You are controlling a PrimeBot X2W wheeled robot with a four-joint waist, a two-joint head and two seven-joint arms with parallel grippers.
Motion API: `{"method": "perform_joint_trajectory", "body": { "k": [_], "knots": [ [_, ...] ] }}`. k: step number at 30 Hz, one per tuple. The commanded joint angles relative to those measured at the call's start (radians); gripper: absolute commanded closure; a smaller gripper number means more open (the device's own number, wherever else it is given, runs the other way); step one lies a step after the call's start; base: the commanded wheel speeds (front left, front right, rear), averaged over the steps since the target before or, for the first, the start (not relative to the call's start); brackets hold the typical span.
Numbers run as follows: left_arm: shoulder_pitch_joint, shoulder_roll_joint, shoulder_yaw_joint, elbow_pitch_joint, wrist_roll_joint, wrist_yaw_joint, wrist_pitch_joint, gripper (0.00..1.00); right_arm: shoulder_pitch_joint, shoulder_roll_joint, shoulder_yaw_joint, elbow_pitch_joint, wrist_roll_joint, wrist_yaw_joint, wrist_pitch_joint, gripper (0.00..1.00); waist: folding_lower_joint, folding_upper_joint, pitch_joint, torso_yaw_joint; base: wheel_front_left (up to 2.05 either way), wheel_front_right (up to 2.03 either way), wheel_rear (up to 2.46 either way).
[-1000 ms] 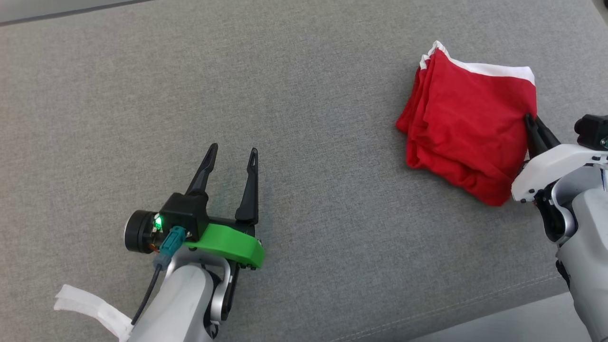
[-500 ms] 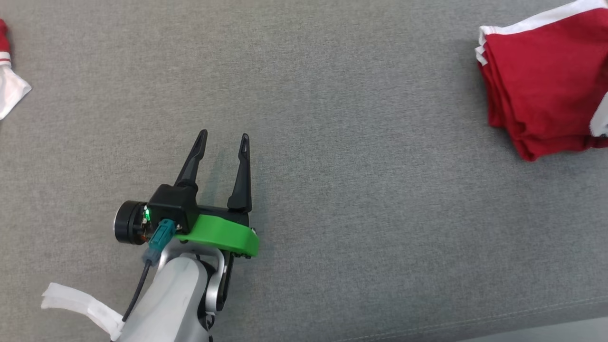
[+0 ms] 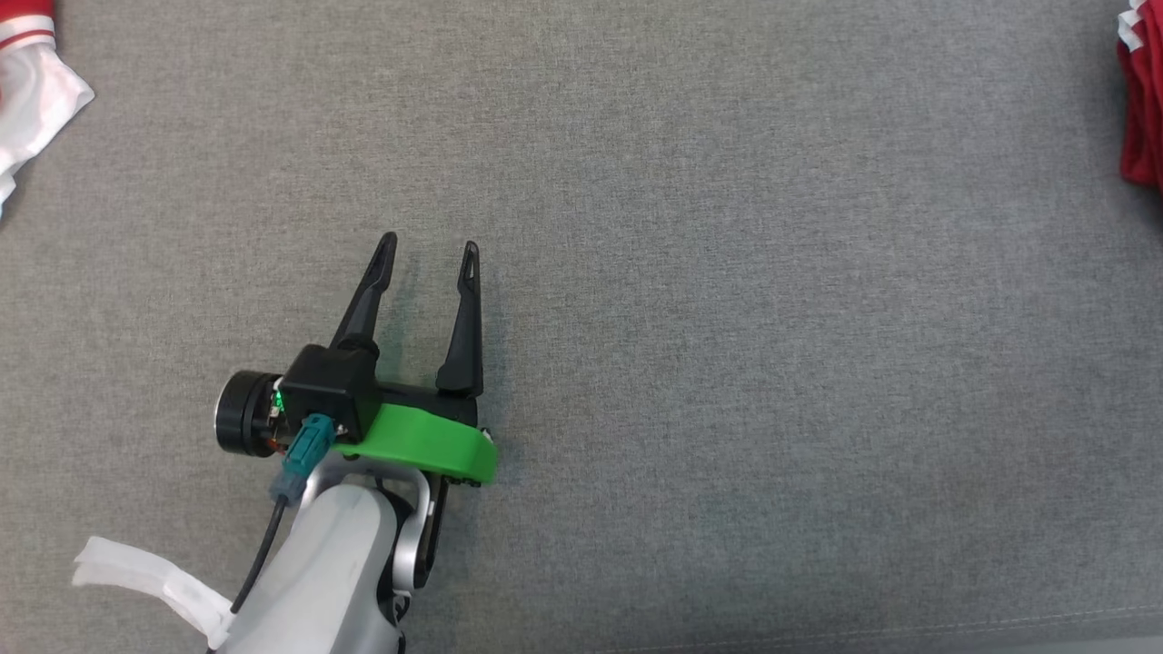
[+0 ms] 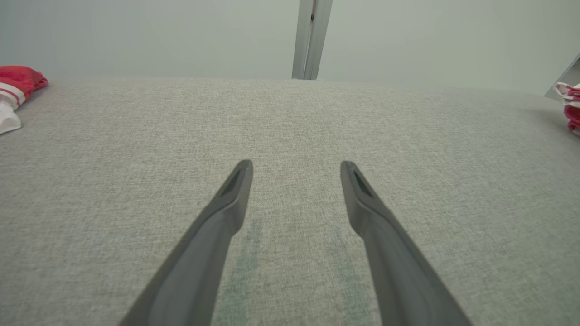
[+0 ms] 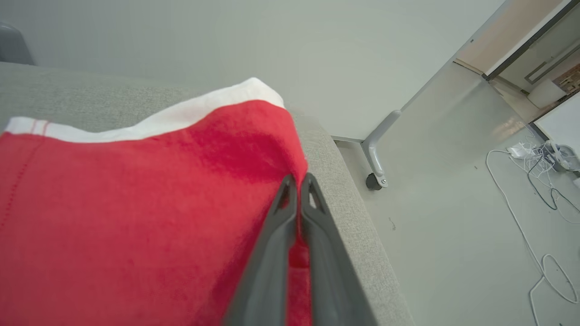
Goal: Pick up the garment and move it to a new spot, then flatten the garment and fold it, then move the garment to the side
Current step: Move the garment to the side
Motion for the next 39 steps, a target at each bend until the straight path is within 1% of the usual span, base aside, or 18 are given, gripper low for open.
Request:
{"method": "perform_joint_trajectory", "body": {
  "k": [1, 7, 10, 14, 17, 21, 25, 28, 36, 39],
  "knots": [
    [-0.017, 0.005, 0.000, -0.004, 0.002, 0.005, -0.001, 0.00, -0.012, 0.004, -0.012, 0.016, -0.011, -0.002, -0.018, 0.00, 0.0000, -0.0001, 0.001, -0.001, 0.00, 0.00, 0.00],
    [-0.013, 0.003, -0.007, 0.000, -0.007, 0.002, 0.001, 0.00, -0.007, 0.063, -0.059, 0.053, -0.038, -0.002, -0.076, 0.00, 0.0000, -0.0001, -0.027, -0.011, 0.00, 0.00, 0.00],
    [-0.006, 0.002, -0.001, 0.008, -0.016, 0.001, -0.005, 0.00, 0.008, 0.109, -0.070, 0.041, -0.047, -0.002, -0.087, 0.00, 0.0000, -0.0001, -0.056, -0.014, 0.00, 0.00, 0.00],
    [0.007, -0.002, 0.011, 0.029, -0.029, -0.002, -0.014, 0.00, 0.039, 0.160, -0.055, -0.003, -0.045, -0.002, -0.092, 0.00, 0.0000, -0.0001, -0.105, -0.017, 0.00, 0.00, 0.00],
    [0.018, -0.004, 0.028, 0.047, -0.035, 0.005, -0.023, 0.00, 0.077, 0.201, -0.053, -0.083, -0.035, -0.002, -0.092, 0.00, 0.0000, -0.0001, -0.148, -0.016, 0.00, 0.00, 0.00],
    [0.041, -0.005, 0.064, 0.079, -0.039, 0.012, -0.032, 0.00, 0.173, 0.267, -0.055, -0.205, -0.028, -0.002, -0.092, 0.00, 0.0000, -0.0001, -0.209, -0.018, 0.00, 0.00, 0.00],
    [0.077, -0.006, 0.109, 0.106, -0.037, 0.017, -0.034, 0.00, 0.283, 0.338, -0.055, -0.331, -0.034, -0.002, -0.092, 0.00, 0.0000, -0.0001, -0.268, -0.020, 0.00, 0.00, 0.00],
    [0.121, -0.015, 0.151, 0.111, -0.029, 0.017, -0.034, 0.00, 0.377, 0.405, -0.064, -0.422, -0.042, -0.002, -0.092, 0.00, 0.0000, -0.0001, -0.315, -0.021, 0.00, 0.00, 0.00],
    [0.241, -0.045, 0.219, 0.123, -0.006, -0.009, -0.034, 0.00, 0.625, 0.555, -0.092, -0.631, -0.078, -0.002, -0.092, 0.00, 0.0000, -0.0001, -0.418, -0.006, 0.00, 0.00, 0.00],
    [0.279, -0.060, 0.233, 0.125, 0.008, -0.016, -0.034, 0.00, 0.711, 0.592, -0.086, -0.697, -0.088, -0.002, -0.090, 0.00, 0.0000, -0.0001, -0.445, 0.001, 0.00, 0.00, 0.00]
  ]
}}
